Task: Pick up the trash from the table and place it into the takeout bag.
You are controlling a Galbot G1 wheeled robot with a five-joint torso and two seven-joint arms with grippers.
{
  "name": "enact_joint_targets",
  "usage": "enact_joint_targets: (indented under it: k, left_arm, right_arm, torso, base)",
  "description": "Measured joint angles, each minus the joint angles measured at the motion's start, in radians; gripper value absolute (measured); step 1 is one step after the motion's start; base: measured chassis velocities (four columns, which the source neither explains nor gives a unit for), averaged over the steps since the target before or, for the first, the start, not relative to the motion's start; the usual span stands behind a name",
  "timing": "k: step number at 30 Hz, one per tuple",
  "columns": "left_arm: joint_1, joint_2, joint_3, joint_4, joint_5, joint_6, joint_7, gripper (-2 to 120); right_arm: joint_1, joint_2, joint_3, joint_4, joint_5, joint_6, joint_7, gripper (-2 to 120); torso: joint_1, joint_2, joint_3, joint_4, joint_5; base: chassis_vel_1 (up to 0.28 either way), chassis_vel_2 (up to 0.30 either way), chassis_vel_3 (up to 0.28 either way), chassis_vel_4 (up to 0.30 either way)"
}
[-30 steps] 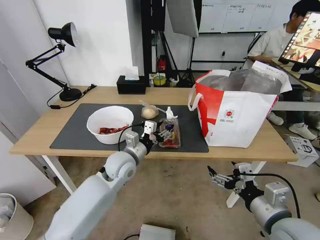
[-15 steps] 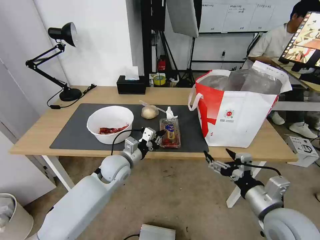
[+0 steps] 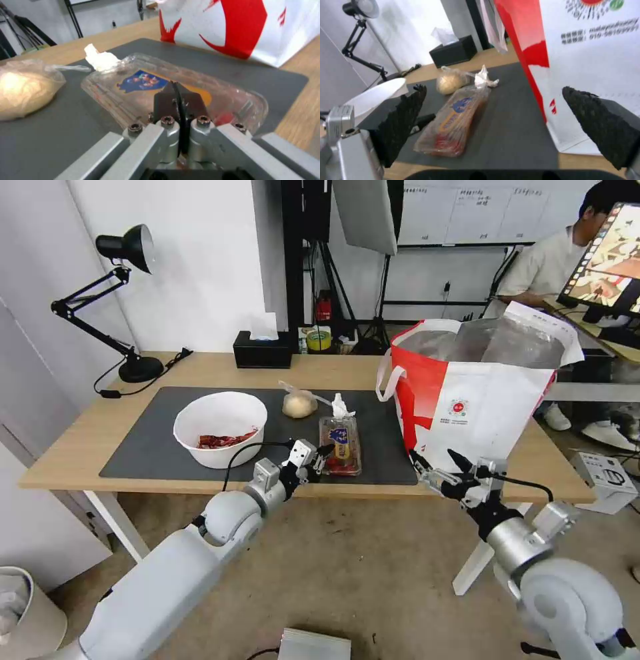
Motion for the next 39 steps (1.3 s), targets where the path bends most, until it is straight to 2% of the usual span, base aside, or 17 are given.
enact_joint_targets:
  k: [2,9,16,26,39]
  left_arm:
    - [0.000,0.000,0.002,0.013,0.037,-0.009,0.010,0]
    - [0.005,0.002,0.002,0.026,0.070,-0.017,0.020,0]
    - [-0.002,0.013,0.006,0.026,0.071,-0.018,0.027,0]
    - [-0.006,0.011,0.017,0.026,0.063,-0.020,0.028,0]
    - [-0.032,0.009,0.036,0.038,0.044,-0.026,0.031,0]
  right_arm:
    - [0.031,-0.002,-0.014,-0.013,0.067,-0.020,0.023,100]
    - [0.088,-0.002,-0.046,-0.049,0.163,-0.046,0.063,100]
    - [0.137,-0.003,-0.091,-0.077,0.234,-0.090,0.105,100]
    - [0.311,0.002,-0.184,-0.179,0.435,-0.164,0.218,100]
    - [0.504,0.047,-0.294,-0.309,0.534,-0.248,0.369,100]
  torso:
    - [0.000,0.000,0.000,0.0000,0.0000]
    - [0.000,0.000,0.000,0.0000,0.0000]
    - [0.000,0.000,0.000,0.0000,0.0000]
    - [0.000,0.000,0.000,0.0001,-0.0001]
    - [0.000,0.000,0.000,0.0000,-0.0002]
  base:
    - [0.000,0.000,0.000,0.000]
    - [0.000,0.000,0.000,0.000]
    - [0.000,0.000,0.000,0.000]
    - [0.000,0.000,0.000,0.000]
    - [0.000,0.000,0.000,0.000]
